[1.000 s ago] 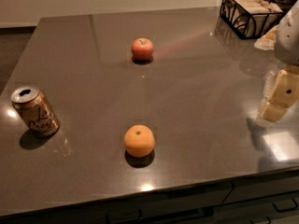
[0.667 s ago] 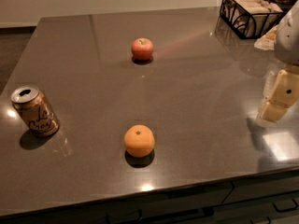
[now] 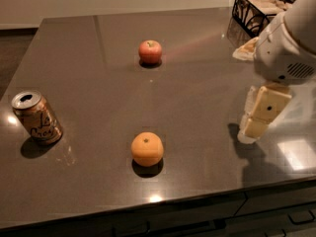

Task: Pick orange

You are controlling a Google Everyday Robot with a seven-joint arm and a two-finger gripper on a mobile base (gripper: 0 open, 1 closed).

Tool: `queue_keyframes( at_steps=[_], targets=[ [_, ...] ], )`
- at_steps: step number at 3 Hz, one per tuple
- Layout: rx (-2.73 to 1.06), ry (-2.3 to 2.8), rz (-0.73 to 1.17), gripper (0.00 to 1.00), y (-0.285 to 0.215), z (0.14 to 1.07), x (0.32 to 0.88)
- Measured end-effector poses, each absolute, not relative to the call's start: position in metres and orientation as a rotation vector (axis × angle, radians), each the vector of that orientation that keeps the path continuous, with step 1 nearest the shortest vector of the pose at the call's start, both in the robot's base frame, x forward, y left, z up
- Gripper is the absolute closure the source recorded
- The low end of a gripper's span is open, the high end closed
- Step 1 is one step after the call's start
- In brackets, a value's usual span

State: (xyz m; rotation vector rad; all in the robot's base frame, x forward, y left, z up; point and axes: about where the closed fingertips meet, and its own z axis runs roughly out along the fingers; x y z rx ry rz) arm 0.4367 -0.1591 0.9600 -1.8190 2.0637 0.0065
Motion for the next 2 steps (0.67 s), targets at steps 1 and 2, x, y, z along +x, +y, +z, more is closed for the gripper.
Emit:
queue_keyframes(
  at_steps=[1,2],
  targets=[
    [-1.898,1.951,0.104,0.00,-0.111,0.942,0.432],
    [-1.973,1.853,0.213,0.00,-0.066,0.921,0.423]
  ],
)
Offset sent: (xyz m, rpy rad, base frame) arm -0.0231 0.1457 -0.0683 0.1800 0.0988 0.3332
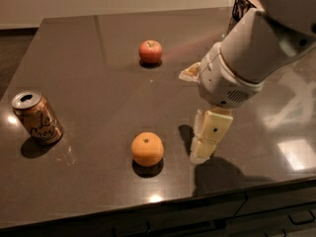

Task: Pick orange

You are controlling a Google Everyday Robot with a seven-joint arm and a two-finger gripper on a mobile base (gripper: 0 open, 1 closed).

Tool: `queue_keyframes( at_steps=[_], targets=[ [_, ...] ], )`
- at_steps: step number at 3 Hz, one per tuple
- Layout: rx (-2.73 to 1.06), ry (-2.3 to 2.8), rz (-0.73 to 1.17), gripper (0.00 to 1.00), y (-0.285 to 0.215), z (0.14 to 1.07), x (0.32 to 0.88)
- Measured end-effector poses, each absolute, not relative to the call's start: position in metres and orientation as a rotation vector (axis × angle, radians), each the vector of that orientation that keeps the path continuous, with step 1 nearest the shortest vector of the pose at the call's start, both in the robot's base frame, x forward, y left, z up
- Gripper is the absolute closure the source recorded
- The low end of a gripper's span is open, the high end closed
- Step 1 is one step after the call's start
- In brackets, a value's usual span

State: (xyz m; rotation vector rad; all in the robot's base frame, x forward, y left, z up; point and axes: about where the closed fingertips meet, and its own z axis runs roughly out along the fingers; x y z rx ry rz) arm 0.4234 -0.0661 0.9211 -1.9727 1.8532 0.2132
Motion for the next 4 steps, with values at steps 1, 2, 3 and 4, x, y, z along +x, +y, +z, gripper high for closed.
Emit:
queue_keyframes(
  at_steps=[1,2,3,4],
  targets=[
    [-2.048,1.782,0.293,0.00,-0.031,0.899,0.413],
    [-2.103,1.737,0.351,0.00,-0.005,0.878,0.405],
    [-2.140,1.714,0.392,0.00,0.012,0.859,0.399],
    [-2.163,1.705,0.415,0.14,0.020,0.846,0.395]
  ],
)
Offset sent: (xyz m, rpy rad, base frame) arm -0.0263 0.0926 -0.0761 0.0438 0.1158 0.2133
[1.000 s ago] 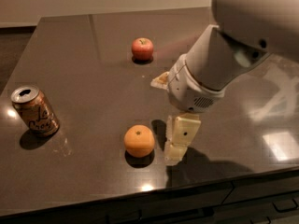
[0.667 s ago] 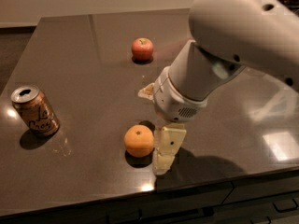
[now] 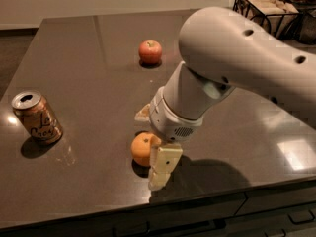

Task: Pick orange

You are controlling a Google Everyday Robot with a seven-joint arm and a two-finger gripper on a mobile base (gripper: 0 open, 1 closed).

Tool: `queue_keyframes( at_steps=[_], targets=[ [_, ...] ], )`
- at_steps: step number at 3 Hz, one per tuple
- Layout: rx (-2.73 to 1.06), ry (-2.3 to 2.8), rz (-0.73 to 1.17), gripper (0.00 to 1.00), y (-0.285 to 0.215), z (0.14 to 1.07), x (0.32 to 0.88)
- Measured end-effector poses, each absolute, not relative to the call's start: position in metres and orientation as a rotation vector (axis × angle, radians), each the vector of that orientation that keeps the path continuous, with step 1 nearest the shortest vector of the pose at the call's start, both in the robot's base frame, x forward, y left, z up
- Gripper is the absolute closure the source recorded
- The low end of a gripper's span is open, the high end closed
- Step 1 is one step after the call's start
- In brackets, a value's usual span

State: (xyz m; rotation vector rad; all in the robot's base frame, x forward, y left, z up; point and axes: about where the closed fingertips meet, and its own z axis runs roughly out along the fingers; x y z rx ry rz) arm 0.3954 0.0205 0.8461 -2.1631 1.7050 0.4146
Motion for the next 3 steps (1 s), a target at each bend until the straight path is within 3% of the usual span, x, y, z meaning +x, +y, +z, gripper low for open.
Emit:
queue_keyframes(
  at_steps=[3],
  targets=[
    [-2.128,1.692,0.458,0.83,0.019,0.866,0.403]
  ],
)
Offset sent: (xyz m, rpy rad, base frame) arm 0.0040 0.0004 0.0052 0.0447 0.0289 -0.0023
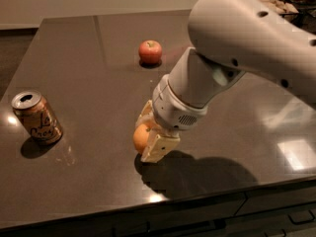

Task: Pick orange

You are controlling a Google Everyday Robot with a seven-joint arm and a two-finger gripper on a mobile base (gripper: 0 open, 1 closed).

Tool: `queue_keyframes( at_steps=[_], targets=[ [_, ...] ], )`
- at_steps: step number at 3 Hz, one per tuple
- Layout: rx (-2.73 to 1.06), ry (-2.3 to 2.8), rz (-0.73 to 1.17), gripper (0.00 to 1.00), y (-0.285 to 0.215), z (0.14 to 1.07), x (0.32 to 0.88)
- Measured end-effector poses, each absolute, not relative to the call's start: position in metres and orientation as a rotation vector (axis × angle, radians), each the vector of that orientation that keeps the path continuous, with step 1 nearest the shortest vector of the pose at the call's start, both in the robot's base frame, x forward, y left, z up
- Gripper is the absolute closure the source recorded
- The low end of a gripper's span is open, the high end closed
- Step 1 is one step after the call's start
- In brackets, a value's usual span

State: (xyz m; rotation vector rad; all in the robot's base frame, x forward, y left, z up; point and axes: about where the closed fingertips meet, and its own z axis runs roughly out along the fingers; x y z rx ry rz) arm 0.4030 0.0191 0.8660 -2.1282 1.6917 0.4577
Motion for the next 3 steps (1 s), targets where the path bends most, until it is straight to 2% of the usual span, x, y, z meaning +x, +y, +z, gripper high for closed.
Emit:
queue_keyframes(
  at_steps=[1,2,3],
  targets=[
    [-2.090,1.679,0.449,1.00,0.011,0.902,0.417],
    [-2.067,1.610,0.450,1.00,0.005,0.965,0.434],
    [-2.065,1.603,0.444,1.00,0.005,0.969,0.434]
  ],
)
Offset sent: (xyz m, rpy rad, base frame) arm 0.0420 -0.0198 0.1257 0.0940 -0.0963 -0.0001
